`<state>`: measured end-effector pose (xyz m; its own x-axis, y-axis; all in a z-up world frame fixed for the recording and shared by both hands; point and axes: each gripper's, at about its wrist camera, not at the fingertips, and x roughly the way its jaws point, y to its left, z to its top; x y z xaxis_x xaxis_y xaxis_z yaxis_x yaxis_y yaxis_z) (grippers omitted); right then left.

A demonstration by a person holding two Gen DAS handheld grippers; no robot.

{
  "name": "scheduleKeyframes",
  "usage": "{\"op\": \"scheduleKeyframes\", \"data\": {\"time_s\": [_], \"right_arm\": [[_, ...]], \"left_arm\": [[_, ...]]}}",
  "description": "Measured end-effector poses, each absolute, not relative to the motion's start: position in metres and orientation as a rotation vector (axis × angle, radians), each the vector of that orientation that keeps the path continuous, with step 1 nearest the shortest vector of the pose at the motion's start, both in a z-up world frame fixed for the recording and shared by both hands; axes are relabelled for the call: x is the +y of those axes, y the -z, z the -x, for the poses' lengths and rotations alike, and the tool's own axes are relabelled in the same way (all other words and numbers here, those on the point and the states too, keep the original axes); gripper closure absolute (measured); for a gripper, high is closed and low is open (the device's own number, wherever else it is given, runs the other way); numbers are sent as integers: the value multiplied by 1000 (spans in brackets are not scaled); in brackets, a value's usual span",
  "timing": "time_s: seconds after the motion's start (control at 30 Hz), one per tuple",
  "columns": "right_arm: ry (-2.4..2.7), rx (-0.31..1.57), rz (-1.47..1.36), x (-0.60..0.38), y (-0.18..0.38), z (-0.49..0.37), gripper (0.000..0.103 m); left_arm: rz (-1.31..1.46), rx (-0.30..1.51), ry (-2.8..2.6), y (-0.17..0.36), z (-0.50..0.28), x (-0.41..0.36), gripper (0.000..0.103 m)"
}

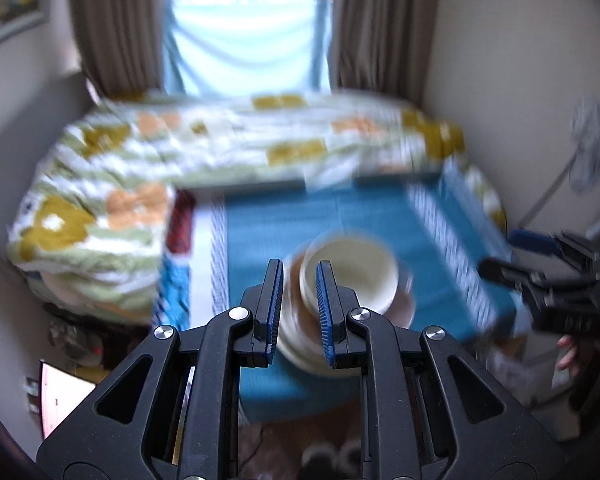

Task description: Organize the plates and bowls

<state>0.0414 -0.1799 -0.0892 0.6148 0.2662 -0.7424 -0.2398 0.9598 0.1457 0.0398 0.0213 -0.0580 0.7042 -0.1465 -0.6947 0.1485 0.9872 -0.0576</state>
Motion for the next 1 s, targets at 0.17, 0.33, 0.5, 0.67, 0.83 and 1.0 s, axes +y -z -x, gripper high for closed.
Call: {"op": "scheduleKeyframes", "data": {"time_s": [0.17, 0.33, 0.5, 0.67, 0.83, 1.0], "right_arm": [[-233, 684, -55, -195, 38, -14, 17], [-180, 577, -6, -198, 16, 4, 16], [-144, 529, -12, -205, 13, 9, 0], [-102, 488, -30, -213, 11, 12, 0], [-79, 459, -19, -219, 9, 14, 0], [-74, 454, -11, -221, 10, 13, 0]], "left_arm": [[12, 635, 85, 18, -18, 17, 88], [47, 581, 106, 7, -7, 9, 88], [46, 559, 110, 5, 4, -1, 88], [60, 540, 96, 5, 11, -8, 88], [38, 506, 89, 2, 17, -17, 88], [50, 485, 81, 0, 18, -20, 87]]}}
